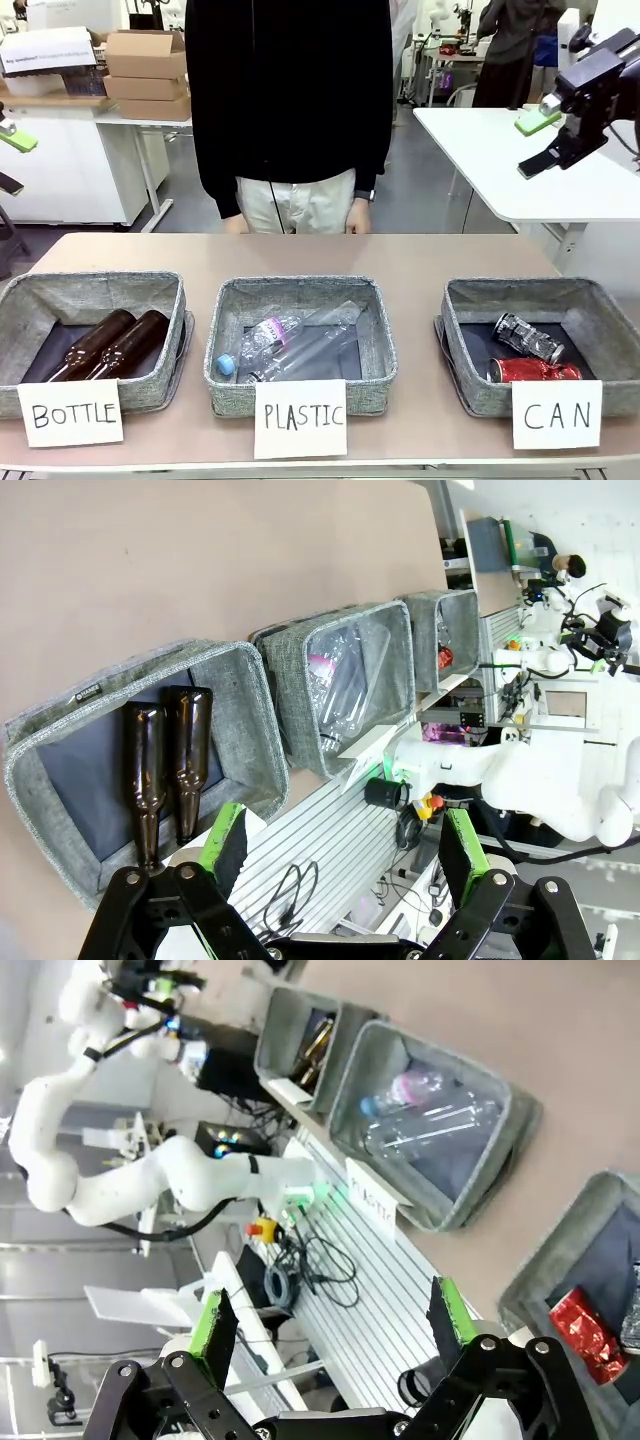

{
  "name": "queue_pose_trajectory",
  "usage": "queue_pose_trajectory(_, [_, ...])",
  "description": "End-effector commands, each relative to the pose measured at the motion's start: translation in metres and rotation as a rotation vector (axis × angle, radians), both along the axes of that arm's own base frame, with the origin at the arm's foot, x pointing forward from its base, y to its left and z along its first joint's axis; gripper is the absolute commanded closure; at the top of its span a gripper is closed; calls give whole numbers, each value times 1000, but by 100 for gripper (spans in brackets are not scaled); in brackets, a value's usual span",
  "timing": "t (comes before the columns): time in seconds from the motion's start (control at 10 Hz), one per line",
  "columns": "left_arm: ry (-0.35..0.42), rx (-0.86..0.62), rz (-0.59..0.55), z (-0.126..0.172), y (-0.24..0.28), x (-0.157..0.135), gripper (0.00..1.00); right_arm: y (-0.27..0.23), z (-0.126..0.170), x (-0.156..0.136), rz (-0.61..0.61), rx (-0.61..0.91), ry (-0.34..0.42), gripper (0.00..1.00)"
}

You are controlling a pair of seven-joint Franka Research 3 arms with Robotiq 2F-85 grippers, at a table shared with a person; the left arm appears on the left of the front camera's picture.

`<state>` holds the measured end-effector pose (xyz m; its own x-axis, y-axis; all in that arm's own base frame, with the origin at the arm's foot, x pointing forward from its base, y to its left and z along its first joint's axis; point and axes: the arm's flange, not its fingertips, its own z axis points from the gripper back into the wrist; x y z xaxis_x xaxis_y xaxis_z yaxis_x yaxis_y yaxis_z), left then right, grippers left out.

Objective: Sort the can waste into the basket.
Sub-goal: Pick up the can waste from the table and place it in the right Fabric basket.

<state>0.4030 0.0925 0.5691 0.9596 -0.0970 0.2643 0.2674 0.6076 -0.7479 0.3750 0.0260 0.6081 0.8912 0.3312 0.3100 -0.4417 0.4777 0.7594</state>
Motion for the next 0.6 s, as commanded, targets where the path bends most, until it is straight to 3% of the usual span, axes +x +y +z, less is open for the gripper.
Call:
queue_pose_trajectory(0.0, [1, 4, 1, 1, 0, -2, 0, -1, 6, -1, -6, -7, 11, 0])
queue_pose_trajectory(0.5, [1, 4, 1, 1, 0, -2, 0, -1, 6, -1, -6, -7, 11, 0])
